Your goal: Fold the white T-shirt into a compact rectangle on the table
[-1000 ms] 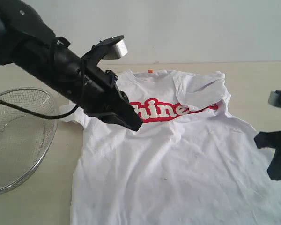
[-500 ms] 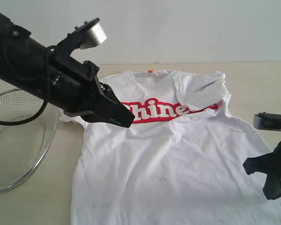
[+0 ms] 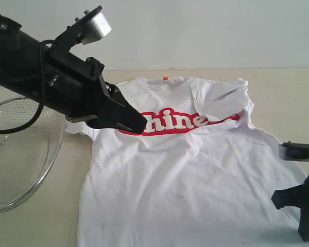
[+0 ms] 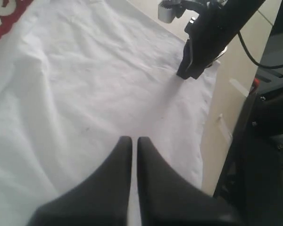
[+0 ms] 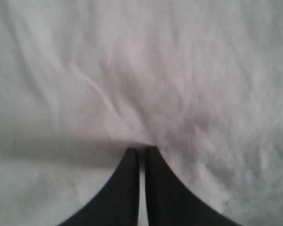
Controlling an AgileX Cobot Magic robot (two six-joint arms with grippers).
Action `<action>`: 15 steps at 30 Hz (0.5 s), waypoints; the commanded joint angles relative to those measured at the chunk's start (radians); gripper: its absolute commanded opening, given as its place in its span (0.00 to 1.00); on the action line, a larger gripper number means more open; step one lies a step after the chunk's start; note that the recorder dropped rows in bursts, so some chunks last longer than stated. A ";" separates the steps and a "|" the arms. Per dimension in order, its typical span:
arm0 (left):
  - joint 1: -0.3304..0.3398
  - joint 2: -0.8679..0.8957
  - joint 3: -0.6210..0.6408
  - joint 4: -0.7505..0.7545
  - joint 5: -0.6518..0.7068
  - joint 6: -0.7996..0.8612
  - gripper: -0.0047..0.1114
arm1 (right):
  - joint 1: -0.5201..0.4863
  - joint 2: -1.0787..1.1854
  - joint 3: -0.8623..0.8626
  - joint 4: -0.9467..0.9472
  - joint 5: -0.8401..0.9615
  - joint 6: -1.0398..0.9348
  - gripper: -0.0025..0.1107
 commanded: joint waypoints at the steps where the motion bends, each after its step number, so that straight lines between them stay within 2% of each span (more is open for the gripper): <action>1: -0.005 -0.010 0.004 -0.011 -0.007 -0.007 0.08 | 0.003 -0.001 0.004 -0.084 0.065 0.060 0.02; 6: -0.005 -0.010 0.004 -0.011 -0.003 -0.007 0.08 | 0.003 -0.001 0.006 -0.137 0.097 0.105 0.02; 8: -0.005 -0.010 0.004 -0.011 -0.003 -0.007 0.08 | 0.003 -0.004 0.007 -0.133 0.054 0.105 0.02; 10: -0.005 -0.010 0.004 -0.011 -0.001 -0.007 0.08 | 0.003 -0.022 0.001 -0.061 -0.009 0.070 0.02; 15: -0.005 -0.010 0.004 -0.003 -0.001 -0.007 0.08 | 0.003 -0.022 -0.060 0.040 -0.040 0.003 0.02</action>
